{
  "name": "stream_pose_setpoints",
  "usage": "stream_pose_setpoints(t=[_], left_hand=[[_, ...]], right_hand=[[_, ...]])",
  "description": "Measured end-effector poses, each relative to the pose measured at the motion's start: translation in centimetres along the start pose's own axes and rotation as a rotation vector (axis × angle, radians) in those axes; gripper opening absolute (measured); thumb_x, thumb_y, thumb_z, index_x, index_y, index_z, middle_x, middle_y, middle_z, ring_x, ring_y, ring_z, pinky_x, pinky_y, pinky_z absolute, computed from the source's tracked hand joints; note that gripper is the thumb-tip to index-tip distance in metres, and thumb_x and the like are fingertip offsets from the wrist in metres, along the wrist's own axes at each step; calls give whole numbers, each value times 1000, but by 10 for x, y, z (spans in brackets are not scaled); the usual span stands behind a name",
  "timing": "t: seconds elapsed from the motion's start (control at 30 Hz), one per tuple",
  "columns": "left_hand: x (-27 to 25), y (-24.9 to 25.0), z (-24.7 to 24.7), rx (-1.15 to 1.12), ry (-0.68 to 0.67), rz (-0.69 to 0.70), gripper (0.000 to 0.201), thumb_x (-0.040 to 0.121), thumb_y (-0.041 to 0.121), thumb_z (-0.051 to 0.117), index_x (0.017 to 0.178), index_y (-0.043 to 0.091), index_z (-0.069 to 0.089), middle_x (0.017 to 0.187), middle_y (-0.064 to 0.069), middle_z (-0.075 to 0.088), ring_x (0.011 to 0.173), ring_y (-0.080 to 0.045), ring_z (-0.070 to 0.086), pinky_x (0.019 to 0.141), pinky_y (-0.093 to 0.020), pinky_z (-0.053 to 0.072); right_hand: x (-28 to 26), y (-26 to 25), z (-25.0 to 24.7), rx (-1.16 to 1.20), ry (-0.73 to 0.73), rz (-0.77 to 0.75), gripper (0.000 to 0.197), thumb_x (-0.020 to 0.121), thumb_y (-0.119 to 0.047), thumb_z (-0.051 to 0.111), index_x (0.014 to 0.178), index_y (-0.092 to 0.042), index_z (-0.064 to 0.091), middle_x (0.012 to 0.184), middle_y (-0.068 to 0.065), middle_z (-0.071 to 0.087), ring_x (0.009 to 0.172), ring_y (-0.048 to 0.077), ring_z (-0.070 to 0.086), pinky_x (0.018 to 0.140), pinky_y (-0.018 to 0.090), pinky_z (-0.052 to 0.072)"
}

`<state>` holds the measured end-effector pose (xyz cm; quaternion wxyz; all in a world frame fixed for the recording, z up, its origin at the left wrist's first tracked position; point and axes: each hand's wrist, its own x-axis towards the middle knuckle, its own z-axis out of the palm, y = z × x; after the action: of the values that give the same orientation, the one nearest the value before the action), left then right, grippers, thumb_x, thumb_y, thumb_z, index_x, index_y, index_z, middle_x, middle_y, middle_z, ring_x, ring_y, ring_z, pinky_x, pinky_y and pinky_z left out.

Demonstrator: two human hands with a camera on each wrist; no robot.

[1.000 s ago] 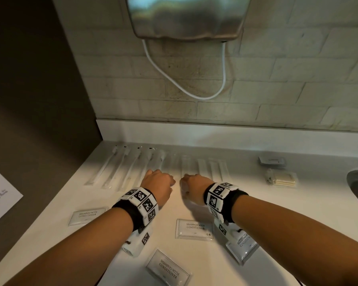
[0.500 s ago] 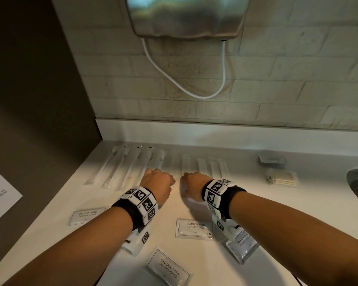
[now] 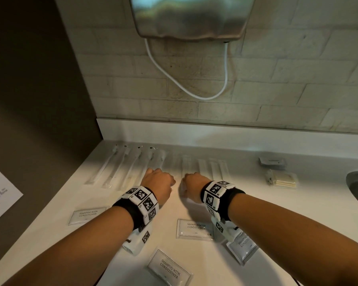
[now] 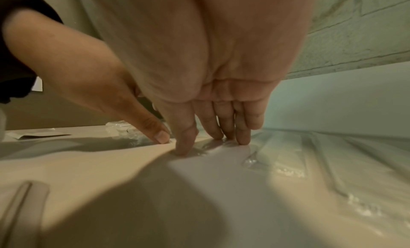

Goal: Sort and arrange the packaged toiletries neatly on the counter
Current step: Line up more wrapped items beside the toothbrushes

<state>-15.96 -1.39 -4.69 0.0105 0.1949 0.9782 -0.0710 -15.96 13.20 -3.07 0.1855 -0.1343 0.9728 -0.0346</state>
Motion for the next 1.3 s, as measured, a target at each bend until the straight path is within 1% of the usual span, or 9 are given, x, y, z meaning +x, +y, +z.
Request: stream_pose_setpoints(t=[0.37, 0.63, 0.73, 0.8, 0.87, 1.0, 1.1, 1.2, 1.3], left_hand=[[-3, 0, -2, 14, 1, -3, 23, 96, 26, 52, 112, 27, 68, 112, 8, 69, 112, -22, 54, 96, -38, 31], [-3, 0, -3, 4, -11, 9, 19, 96, 25, 52, 106, 25, 68, 109, 6, 69, 111, -23, 55, 96, -39, 31], [-4, -1, -3, -55, -2, -7, 20, 94, 26, 54, 109, 27, 68, 109, 8, 69, 112, -22, 55, 96, -39, 31], [-3, -1, -7, -95, 53, -21, 18, 92, 27, 57, 106, 28, 68, 106, 8, 70, 112, -21, 56, 94, -38, 31], [-1, 3, -14, -155, 116, -33, 24, 90, 30, 60, 113, 30, 68, 112, 7, 71, 116, -21, 57, 97, -38, 31], [7, 24, -23, -248, 177, 9, 36, 93, 38, 54, 127, 30, 64, 131, 7, 65, 126, -19, 52, 108, -41, 27], [12, 48, -26, -253, 113, 84, 42, 96, 43, 47, 134, 29, 58, 139, 6, 60, 136, -22, 42, 112, -43, 22], [12, 67, -25, -144, -65, 157, 50, 99, 47, 36, 144, 27, 46, 151, 4, 46, 148, -28, 22, 119, -50, 8], [12, 74, -22, -36, -139, 174, 46, 100, 45, 38, 139, 26, 50, 152, 3, 44, 149, -30, 20, 118, -53, 4]], right_hand=[[4, -2, 3, -89, 9, -7, 26, 91, -12, 57, 115, -7, 63, 116, 10, 61, 110, 26, 54, 77, 31, 45], [3, -1, 3, 48, 6, 25, 27, 87, -12, 61, 113, -9, 64, 115, 9, 60, 107, 25, 58, 82, 32, 49], [-2, -1, 0, 76, 14, 20, 34, 87, -9, 62, 120, -7, 60, 124, 10, 57, 117, 28, 55, 91, 34, 49], [-9, 2, -4, 110, 28, -23, 55, 89, -8, 60, 141, -9, 43, 148, 11, 39, 136, 29, 41, 107, 38, 41], [-19, 9, -11, 160, 83, -70, 65, 90, -14, 59, 149, -15, 31, 157, 8, 28, 142, 27, 32, 114, 39, 32], [-42, 41, -22, 138, 144, -14, 52, 93, -21, 55, 143, -21, 42, 150, 4, 41, 136, 27, 41, 112, 40, 34], [-58, 66, -23, 11, 67, 64, 41, 93, -22, 52, 134, -26, 53, 142, 2, 51, 130, 27, 46, 107, 42, 39], [-66, 77, -11, -75, -3, 12, 33, 92, -17, 52, 114, -38, 64, 132, -6, 58, 123, 23, 51, 107, 42, 40], [-71, 77, -2, -63, 29, -5, 30, 92, -14, 55, 114, -31, 65, 128, -4, 60, 120, 22, 52, 105, 38, 40]])
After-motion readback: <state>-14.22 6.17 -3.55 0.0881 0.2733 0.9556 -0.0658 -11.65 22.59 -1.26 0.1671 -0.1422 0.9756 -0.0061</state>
